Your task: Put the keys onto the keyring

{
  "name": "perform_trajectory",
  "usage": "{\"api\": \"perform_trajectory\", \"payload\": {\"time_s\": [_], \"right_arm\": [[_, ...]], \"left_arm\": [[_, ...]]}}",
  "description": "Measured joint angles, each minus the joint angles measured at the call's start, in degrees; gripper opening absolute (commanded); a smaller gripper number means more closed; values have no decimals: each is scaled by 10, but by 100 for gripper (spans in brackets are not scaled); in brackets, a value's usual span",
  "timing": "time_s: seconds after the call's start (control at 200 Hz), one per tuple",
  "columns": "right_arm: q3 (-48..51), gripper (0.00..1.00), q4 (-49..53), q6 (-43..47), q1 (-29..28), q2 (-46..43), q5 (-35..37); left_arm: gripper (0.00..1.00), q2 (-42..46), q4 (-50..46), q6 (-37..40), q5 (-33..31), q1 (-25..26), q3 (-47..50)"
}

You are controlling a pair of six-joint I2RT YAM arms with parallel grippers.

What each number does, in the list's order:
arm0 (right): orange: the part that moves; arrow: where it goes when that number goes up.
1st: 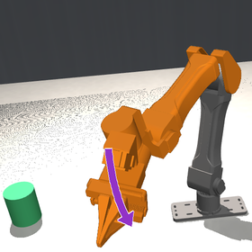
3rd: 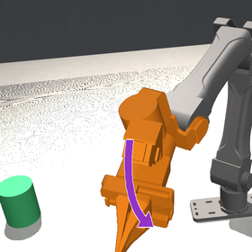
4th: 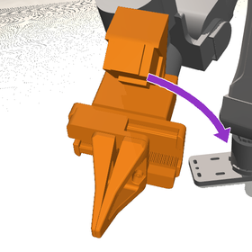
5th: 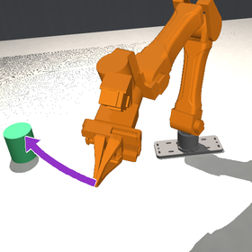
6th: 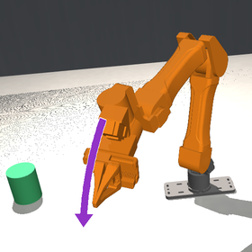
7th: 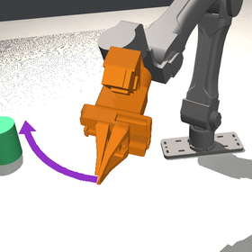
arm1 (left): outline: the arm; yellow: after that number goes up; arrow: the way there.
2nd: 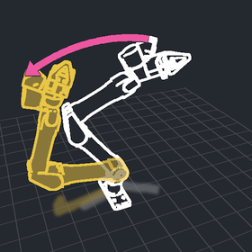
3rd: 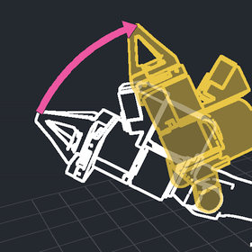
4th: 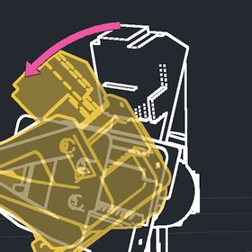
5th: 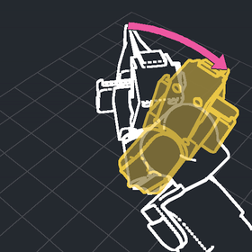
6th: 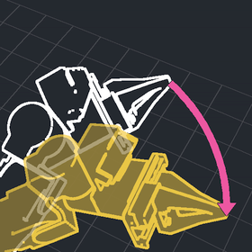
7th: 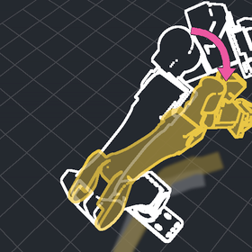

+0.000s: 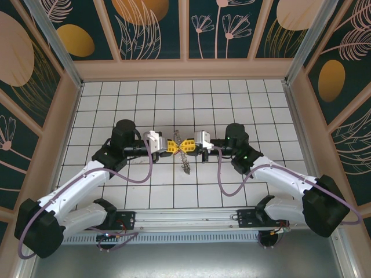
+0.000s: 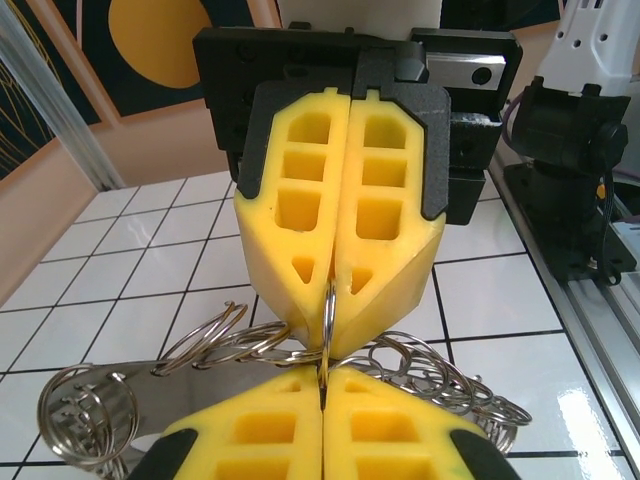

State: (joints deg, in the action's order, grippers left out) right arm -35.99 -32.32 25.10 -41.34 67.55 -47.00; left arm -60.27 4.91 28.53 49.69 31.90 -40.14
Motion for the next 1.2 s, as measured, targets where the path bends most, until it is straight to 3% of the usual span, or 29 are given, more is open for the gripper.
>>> {"api": "perform_trajectory", "payload": {"time_s": [0.095, 0.325, 0.521, 0.756, 0.946, 1.201], "right_arm": [[-3, 0, 4, 5, 0, 0, 0], [-3, 0, 9, 16, 0, 0, 1], [-4, 0, 12, 18, 0, 0, -1], [-6, 3, 27, 23, 0, 0, 4], [-68, 24, 167, 102, 0, 6, 21], [-135, 28, 317, 191, 0, 31, 59]], "left_arm": [[16, 3, 0, 3, 0, 0, 0], [17, 16, -5, 6, 0, 0, 0], [0, 14, -33, 24, -2, 0, -14], [0, -4, -85, 64, -6, -1, -42], [0, -4, -101, 95, -34, 0, -46], [0, -20, -167, 142, -70, 0, -77]]}}
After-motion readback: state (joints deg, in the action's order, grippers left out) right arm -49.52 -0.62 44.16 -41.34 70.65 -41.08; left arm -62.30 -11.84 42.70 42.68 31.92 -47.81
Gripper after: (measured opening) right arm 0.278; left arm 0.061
